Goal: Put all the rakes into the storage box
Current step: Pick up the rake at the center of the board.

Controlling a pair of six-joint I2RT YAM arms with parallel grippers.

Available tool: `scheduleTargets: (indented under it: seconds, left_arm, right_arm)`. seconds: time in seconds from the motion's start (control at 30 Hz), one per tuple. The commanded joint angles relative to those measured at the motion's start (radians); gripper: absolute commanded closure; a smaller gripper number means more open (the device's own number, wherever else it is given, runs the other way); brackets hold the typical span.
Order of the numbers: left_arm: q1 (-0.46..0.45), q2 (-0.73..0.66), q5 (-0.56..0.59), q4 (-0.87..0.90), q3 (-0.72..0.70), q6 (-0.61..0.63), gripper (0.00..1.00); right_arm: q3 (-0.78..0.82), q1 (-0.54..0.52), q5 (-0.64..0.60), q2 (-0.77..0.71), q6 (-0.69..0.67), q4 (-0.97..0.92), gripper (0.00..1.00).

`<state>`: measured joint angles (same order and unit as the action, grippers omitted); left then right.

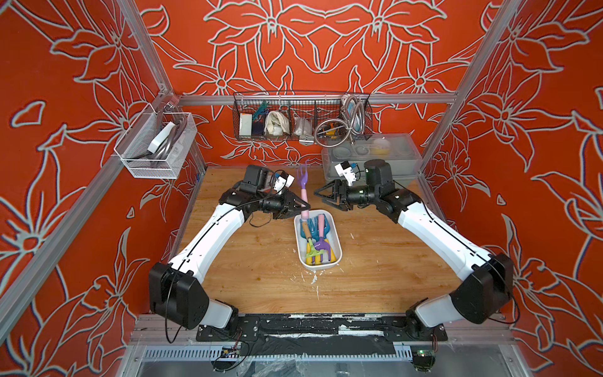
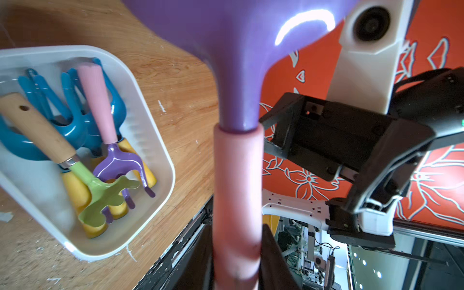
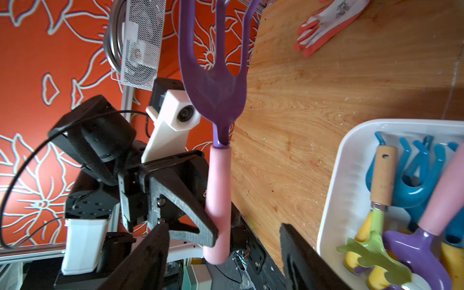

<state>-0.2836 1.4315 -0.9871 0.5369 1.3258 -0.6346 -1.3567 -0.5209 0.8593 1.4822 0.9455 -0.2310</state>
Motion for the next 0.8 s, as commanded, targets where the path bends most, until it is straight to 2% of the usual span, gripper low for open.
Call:
scheduleTargets:
  seconds: [0.0, 0.2, 0.43, 0.57, 0.67, 0.7, 0.77]
  left_arm:
    - [-0.008, -0.020, -0.108, -0.122, -0.010, -0.067, 1.00]
    - [-0.015, -0.022, -0.162, -0.198, -0.031, -0.123, 1.00]
    - [-0.034, -0.025, -0.186, -0.216, -0.036, -0.132, 1.00]
    - [-0.039, -0.031, -0.190, -0.227, -0.040, -0.139, 1.00]
    - [-0.040, -0.034, -0.187, -0.227, -0.045, -0.139, 1.00]
    - [-0.040, -0.036, -0.183, -0.224, -0.046, -0.139, 0.93]
    - [-0.039, -0.041, -0.167, -0.203, -0.048, -0.129, 0.65]
  right_arm:
    - [-0.023, 0.002, 0.064, 0.013, 0.066, 0.119, 0.33]
    - [-0.009, -0.011, 0.092, 0.038, 0.123, 0.199, 0.39]
    - [-0.017, -0.038, 0.096, 0.062, 0.154, 0.238, 0.49]
    - [-0.016, -0.041, 0.092, 0.063, 0.162, 0.242, 0.61]
    - [-0.013, -0.041, 0.091, 0.063, 0.167, 0.238, 0.76]
    - [-0.013, -0.041, 0.089, 0.063, 0.165, 0.233, 0.81]
    - [-0.014, -0.041, 0.081, 0.058, 0.150, 0.206, 0.89]
